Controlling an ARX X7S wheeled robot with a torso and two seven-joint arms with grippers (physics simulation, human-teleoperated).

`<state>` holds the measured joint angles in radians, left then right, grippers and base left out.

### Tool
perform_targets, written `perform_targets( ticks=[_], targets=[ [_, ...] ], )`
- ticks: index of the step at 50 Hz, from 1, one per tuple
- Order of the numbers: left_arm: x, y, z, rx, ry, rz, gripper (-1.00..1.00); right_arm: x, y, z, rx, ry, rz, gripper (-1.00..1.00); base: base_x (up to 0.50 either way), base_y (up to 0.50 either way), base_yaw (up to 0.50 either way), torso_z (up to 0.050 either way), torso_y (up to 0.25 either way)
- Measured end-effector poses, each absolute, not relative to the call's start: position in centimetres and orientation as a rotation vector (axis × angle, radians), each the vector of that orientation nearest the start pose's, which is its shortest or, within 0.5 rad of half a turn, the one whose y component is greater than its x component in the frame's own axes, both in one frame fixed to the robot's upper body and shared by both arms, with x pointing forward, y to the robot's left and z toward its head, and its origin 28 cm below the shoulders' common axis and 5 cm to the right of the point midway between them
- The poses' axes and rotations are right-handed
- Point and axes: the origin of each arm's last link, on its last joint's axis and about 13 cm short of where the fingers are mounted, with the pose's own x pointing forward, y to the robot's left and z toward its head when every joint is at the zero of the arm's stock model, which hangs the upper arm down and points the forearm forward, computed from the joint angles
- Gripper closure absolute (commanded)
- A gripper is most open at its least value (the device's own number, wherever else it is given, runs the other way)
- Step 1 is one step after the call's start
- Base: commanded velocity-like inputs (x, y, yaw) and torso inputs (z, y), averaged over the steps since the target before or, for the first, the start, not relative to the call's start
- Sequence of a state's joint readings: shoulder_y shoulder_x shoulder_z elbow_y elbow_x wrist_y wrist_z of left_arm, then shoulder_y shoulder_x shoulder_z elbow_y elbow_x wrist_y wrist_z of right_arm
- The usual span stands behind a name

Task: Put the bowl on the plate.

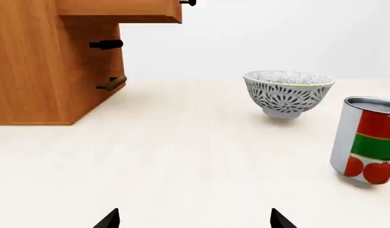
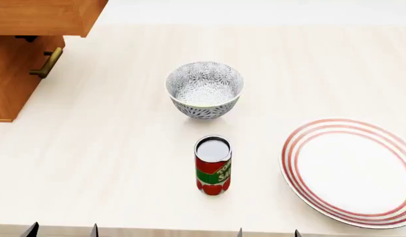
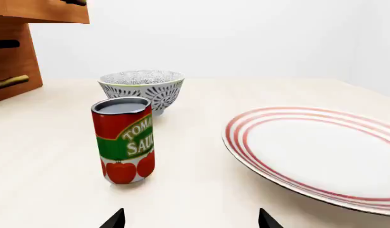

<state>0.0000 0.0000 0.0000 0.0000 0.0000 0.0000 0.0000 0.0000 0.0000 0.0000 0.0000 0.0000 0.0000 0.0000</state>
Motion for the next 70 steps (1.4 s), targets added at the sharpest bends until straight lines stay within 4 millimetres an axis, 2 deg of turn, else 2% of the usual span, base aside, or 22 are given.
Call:
perform_targets(
  ticks=[20,25,29,32,42,49,57,70],
  targets=[
    [21.1,20.7,1.5,0.001,-0.041,0.004,-1.00,21.2,-9.8,1.1,0.022,0.023,0.001,-1.00,0.00,0.00,0.00,0.000,0.000],
    [21.4,20.9,2.1,0.016,-0.078,0.016,-1.00,21.5,-10.1,1.5,0.022,0.039,-0.020,-1.00,0.00,0.00,0.00,0.000,0.000],
    [21.9,21.3,3.5,0.022,-0.125,0.029,-1.00,21.9,-10.7,3.0,0.003,0.021,-0.043,-1.00,0.00,0.00,0.00,0.000,0.000],
    [22.4,21.6,5.3,0.011,-0.168,0.038,-1.00,22.3,-11.1,4.7,-0.014,-0.006,-0.063,-1.00,0.00,0.00,0.00,0.000,0.000],
    [23.6,22.8,12.7,-0.050,-0.327,0.071,-1.00,23.0,-12.3,11.8,-0.048,-0.131,-0.116,-1.00,0.00,0.00,0.00,0.000,0.000],
    [23.7,23.2,16.2,-0.070,-0.403,0.077,-1.00,22.7,-12.8,16.3,-0.069,-0.234,-0.131,-1.00,0.09,0.00,0.00,0.000,0.000],
    [23.5,23.3,18.4,-0.083,-0.457,0.076,-1.00,22.3,-13.3,19.3,-0.055,-0.317,-0.141,-1.00,0.50,0.00,0.00,0.000,0.000],
    [23.2,23.3,19.7,-0.089,-0.489,0.077,-1.00,21.9,-13.7,20.8,-0.038,-0.357,-0.149,-1.00,0.50,0.00,0.00,0.000,0.000]
  ],
)
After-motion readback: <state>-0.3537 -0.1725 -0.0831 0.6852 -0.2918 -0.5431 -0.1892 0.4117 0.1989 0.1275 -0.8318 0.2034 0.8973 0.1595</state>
